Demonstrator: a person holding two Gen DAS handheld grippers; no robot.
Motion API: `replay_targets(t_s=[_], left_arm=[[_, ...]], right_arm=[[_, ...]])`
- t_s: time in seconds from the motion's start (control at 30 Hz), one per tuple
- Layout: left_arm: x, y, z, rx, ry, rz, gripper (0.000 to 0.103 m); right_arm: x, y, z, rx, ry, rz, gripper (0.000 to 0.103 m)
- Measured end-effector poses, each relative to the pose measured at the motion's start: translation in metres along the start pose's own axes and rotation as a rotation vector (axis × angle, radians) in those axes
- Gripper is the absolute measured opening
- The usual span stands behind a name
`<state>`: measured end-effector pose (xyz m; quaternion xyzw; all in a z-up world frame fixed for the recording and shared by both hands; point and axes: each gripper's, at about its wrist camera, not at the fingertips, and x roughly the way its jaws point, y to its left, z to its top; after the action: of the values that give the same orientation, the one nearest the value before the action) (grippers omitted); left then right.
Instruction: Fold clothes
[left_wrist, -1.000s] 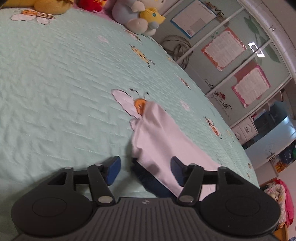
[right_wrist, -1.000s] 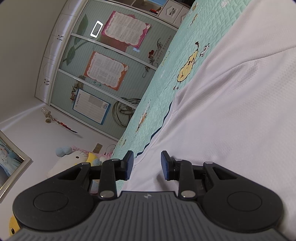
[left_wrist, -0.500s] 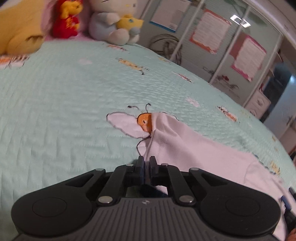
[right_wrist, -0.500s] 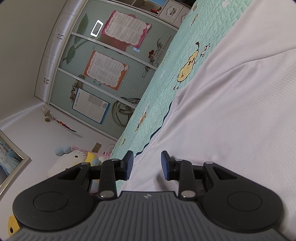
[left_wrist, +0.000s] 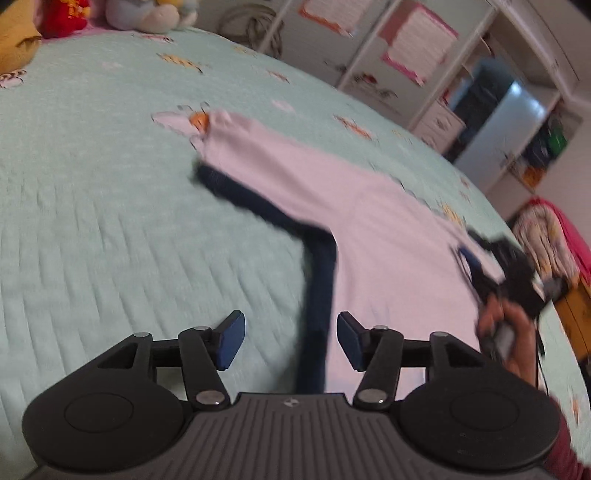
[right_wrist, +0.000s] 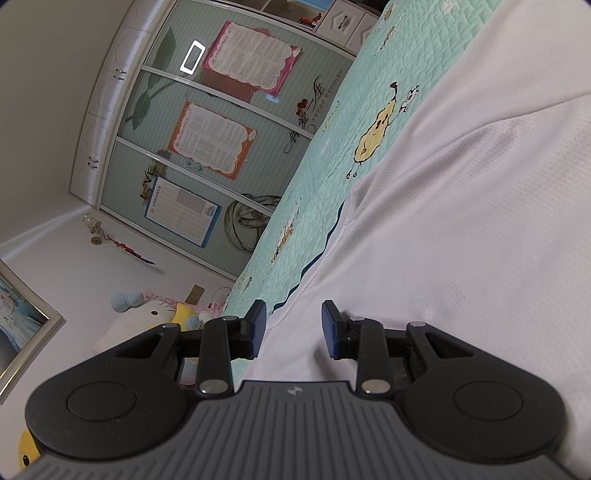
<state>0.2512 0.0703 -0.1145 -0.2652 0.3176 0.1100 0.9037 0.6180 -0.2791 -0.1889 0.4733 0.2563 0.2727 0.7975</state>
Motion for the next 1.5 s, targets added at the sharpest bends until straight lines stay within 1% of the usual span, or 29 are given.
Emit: replay_targets(t_s=[0.07,0.1,0.13,0.2,0.27,0.33,0.37,0.4,0.43,0.47,0.5,0.57,0.63,0.7,0.8,0.83,0.87,0.93,1.03,1.07,1.17,1.23,1.27,1.3,1.33,1.37,1.43,1.47,1.5], left_arm=[[0.003,-0.003,-0.003,0.047,0.009,0.051,0.034],[0.004,-0.006,-0.004,0.086,0.021,0.085,0.010],[0.005,-0.009,-0.005,0.132,0.035,0.122,0.001],[0.003,-0.010,-0.007,0.182,0.037,0.171,0.002],[-0.002,-0.002,-0.006,0.164,0.024,0.188,0.002],[-0.010,-0.001,-0.008,0.151,-0.003,0.217,0.002],[-0.017,-0.004,-0.009,0.146,-0.023,0.210,0.002],[-0.025,-0.009,-0.012,0.140,-0.043,0.175,0.006],[-0.031,-0.014,-0.016,0.132,-0.052,0.129,0.013],[-0.038,-0.020,-0.021,0.123,-0.055,0.081,0.019],[-0.042,-0.026,-0.025,0.124,-0.056,0.056,0.025],[-0.046,-0.033,-0.037,0.145,-0.067,0.064,0.032],[-0.041,-0.031,-0.048,0.179,-0.038,0.108,0.033],[-0.035,-0.024,-0.056,0.211,-0.008,0.151,0.030],[-0.039,-0.014,-0.057,0.192,-0.024,0.137,0.028],[-0.039,-0.013,-0.056,0.178,-0.022,0.142,0.028],[-0.039,-0.012,-0.055,0.164,-0.020,0.147,0.028],[-0.048,-0.015,-0.056,0.158,-0.025,0.184,0.028],[-0.079,-0.026,-0.066,0.172,-0.072,0.218,0.028],[-0.091,-0.030,-0.071,0.172,-0.083,0.207,0.028],[-0.121,-0.038,-0.088,0.180,-0.095,0.094,0.030],[-0.128,-0.046,-0.105,0.224,-0.055,0.039,0.039],[-0.126,-0.048,-0.114,0.251,-0.025,0.036,0.039],[-0.121,-0.045,-0.121,0.262,0.010,0.073,0.039],[-0.116,-0.042,-0.129,0.266,0.045,0.124,0.036],[-0.116,-0.037,-0.132,0.262,0.049,0.151,0.032],[-0.121,-0.026,-0.136,0.249,0.029,0.185,0.032],[-0.124,-0.025,-0.135,0.246,0.027,0.198,0.032],[-0.127,-0.025,-0.135,0.243,0.030,0.209,0.032]], right_arm=[[0.000,0.000,0.000,-0.001,-0.001,-0.001,0.033],[0.000,0.001,0.000,-0.002,-0.001,-0.002,0.033],[0.000,0.001,0.000,-0.003,-0.001,-0.002,0.033],[0.000,0.002,-0.001,-0.007,-0.001,-0.002,0.034],[0.000,0.003,-0.001,-0.014,-0.001,0.000,0.035],[0.000,0.003,-0.002,-0.023,-0.004,0.013,0.039],[0.000,0.004,-0.002,-0.031,-0.004,0.013,0.039],[0.000,0.005,-0.003,-0.041,-0.003,0.010,0.039],[0.000,0.006,-0.003,-0.051,-0.003,0.007,0.039],[-0.007,0.010,-0.006,-0.049,0.018,-0.001,0.039],[-0.016,0.015,-0.009,-0.043,0.049,-0.012,0.039],[-0.035,0.024,-0.016,-0.031,0.109,-0.033,0.039],[-0.054,0.034,-0.023,-0.019,0.170,-0.053,0.039],[-0.107,0.047,-0.045,0.016,0.225,-0.015,0.040],[-0.201,0.068,-0.080,-0.059,0.288,-0.021,0.048],[-0.232,0.075,-0.091,-0.087,0.309,-0.027,0.049],[-0.250,0.078,-0.098,-0.103,0.321,-0.036,0.049],[-0.275,0.079,-0.109,-0.125,0.336,-0.058,0.049],[-0.312,0.082,-0.125,-0.158,0.358,-0.091,0.049],[-0.325,0.082,-0.130,-0.169,0.365,-0.101,0.049],[-0.362,0.085,-0.146,-0.201,0.388,-0.134,0.049],[-0.387,0.086,-0.156,-0.223,0.402,-0.156,0.049],[-0.399,0.087,-0.161,-0.234,0.410,-0.167,0.049],[-0.411,0.087,-0.167,-0.245,0.417,-0.178,0.049],[-0.424,0.088,-0.172,-0.256,0.424,-0.189,0.049],[-0.425,0.089,-0.176,-0.266,0.439,-0.204,0.049],[-0.431,0.083,-0.179,-0.266,0.442,-0.228,0.047],[-0.435,0.080,-0.180,-0.264,0.440,-0.238,0.043],[-0.439,0.076,-0.182,-0.262,0.438,-0.249,0.036]])
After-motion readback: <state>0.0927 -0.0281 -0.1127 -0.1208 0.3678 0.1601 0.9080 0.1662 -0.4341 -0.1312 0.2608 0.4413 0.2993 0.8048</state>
